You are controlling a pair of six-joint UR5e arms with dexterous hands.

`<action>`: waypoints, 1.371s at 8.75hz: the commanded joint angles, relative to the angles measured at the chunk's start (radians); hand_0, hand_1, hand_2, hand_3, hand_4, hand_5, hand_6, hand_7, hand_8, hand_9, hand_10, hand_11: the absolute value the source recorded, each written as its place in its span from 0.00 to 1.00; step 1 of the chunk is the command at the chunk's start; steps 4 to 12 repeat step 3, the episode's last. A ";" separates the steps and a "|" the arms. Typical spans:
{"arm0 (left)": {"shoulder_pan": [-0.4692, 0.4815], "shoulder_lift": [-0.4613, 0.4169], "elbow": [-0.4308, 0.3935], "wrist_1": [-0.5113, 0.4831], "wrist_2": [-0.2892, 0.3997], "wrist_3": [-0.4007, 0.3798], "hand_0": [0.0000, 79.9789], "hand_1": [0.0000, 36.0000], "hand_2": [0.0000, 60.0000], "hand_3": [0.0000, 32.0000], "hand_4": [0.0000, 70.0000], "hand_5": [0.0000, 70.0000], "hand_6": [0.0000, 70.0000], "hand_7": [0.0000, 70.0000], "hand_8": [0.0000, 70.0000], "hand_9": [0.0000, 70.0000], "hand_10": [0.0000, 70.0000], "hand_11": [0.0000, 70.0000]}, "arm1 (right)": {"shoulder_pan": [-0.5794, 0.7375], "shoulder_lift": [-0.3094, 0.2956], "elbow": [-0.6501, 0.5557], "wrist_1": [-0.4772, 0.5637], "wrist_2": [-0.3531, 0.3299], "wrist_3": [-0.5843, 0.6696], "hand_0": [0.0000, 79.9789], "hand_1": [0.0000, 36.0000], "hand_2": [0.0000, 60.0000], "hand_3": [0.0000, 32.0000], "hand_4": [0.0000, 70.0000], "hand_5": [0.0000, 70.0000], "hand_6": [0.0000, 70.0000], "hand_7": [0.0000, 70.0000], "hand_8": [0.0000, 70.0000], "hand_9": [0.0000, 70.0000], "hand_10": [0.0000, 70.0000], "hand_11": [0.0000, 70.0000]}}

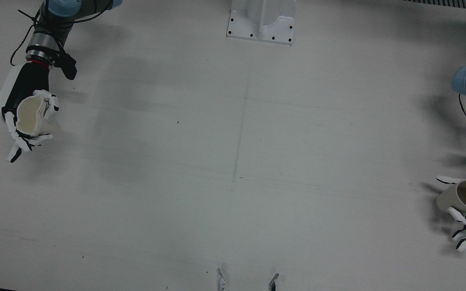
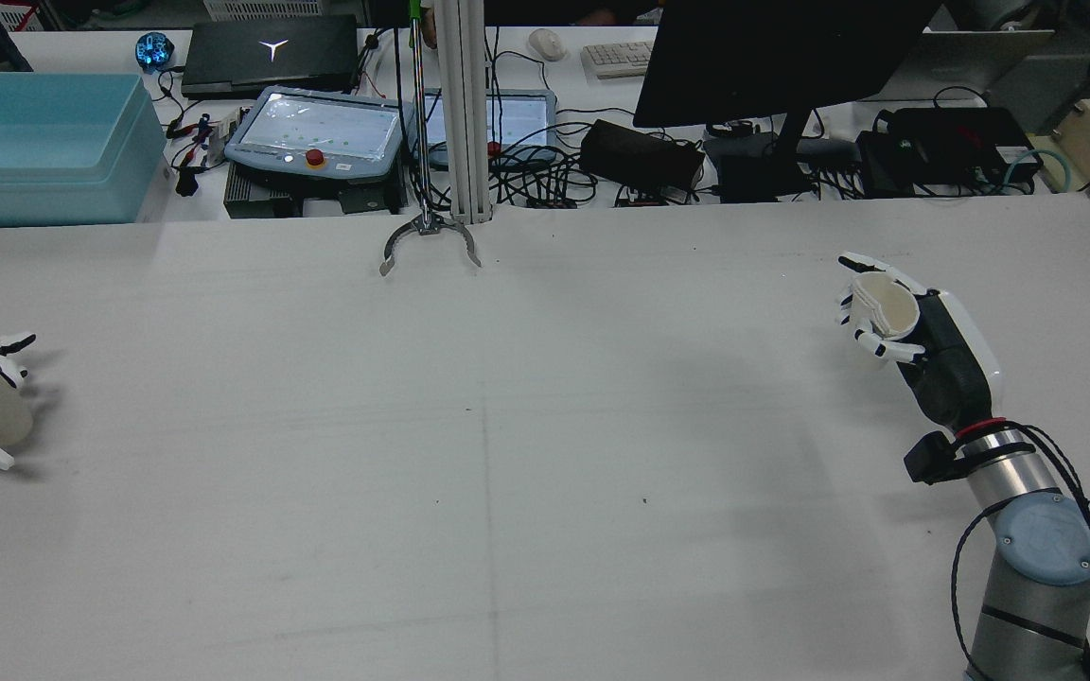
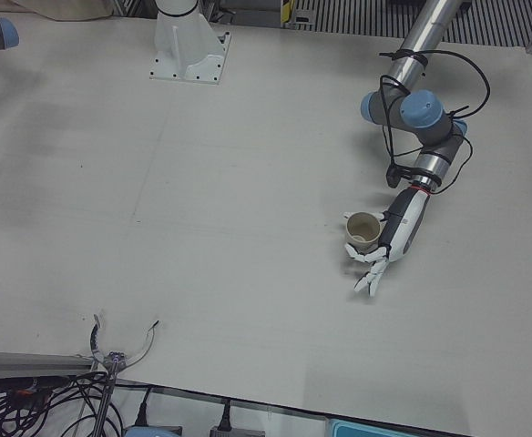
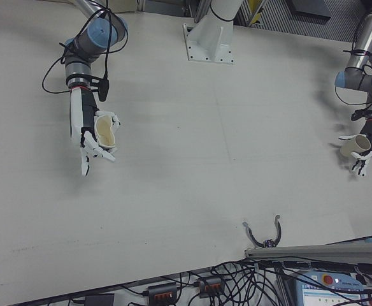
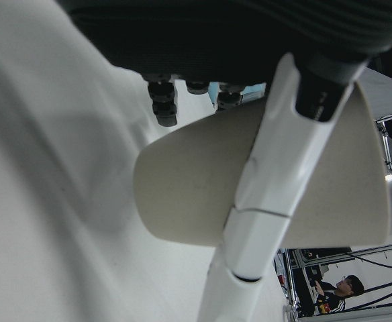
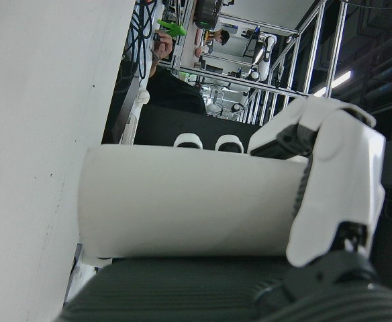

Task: Pour water
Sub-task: 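Raise the white cup upright and move both hands apart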

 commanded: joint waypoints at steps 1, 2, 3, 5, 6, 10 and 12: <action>0.001 0.002 0.026 -0.019 0.005 0.005 1.00 0.96 0.00 0.00 0.65 1.00 0.13 0.12 0.01 0.00 0.12 0.22 | -0.001 0.035 -0.027 -0.002 0.000 0.000 0.65 0.93 1.00 0.00 0.32 0.21 0.56 0.65 0.57 0.73 0.01 0.04; 0.002 0.002 0.029 -0.028 0.011 0.005 1.00 0.94 0.00 0.00 0.65 1.00 0.13 0.12 0.01 0.00 0.11 0.21 | -0.001 0.035 -0.028 -0.002 0.000 0.000 0.65 0.93 1.00 0.00 0.31 0.21 0.56 0.65 0.57 0.73 0.01 0.04; 0.002 -0.004 0.027 -0.028 0.019 0.003 0.96 0.58 0.00 0.00 0.59 1.00 0.13 0.13 0.01 0.01 0.10 0.17 | -0.001 0.035 -0.031 0.000 0.000 0.000 0.65 0.92 1.00 0.00 0.31 0.21 0.56 0.65 0.56 0.72 0.01 0.04; 0.002 -0.004 0.027 -0.028 0.019 0.003 0.96 0.58 0.00 0.00 0.59 1.00 0.13 0.13 0.01 0.01 0.10 0.17 | -0.001 0.035 -0.031 0.000 0.000 0.000 0.65 0.92 1.00 0.00 0.31 0.21 0.56 0.65 0.56 0.72 0.01 0.04; 0.002 -0.004 0.027 -0.028 0.019 0.003 0.96 0.58 0.00 0.00 0.59 1.00 0.13 0.13 0.01 0.01 0.10 0.17 | -0.001 0.035 -0.031 0.000 0.000 0.000 0.65 0.92 1.00 0.00 0.31 0.21 0.56 0.65 0.56 0.72 0.01 0.04; 0.002 -0.004 0.027 -0.028 0.019 0.003 0.96 0.58 0.00 0.00 0.59 1.00 0.13 0.13 0.01 0.01 0.10 0.17 | -0.001 0.035 -0.031 0.000 0.000 0.000 0.65 0.92 1.00 0.00 0.31 0.21 0.56 0.65 0.56 0.72 0.01 0.04; 0.002 -0.004 0.027 -0.028 0.019 0.003 0.96 0.58 0.00 0.00 0.59 1.00 0.13 0.13 0.01 0.01 0.10 0.17 | -0.001 0.035 -0.031 0.000 0.000 0.000 0.65 0.92 1.00 0.00 0.31 0.21 0.56 0.65 0.56 0.72 0.01 0.04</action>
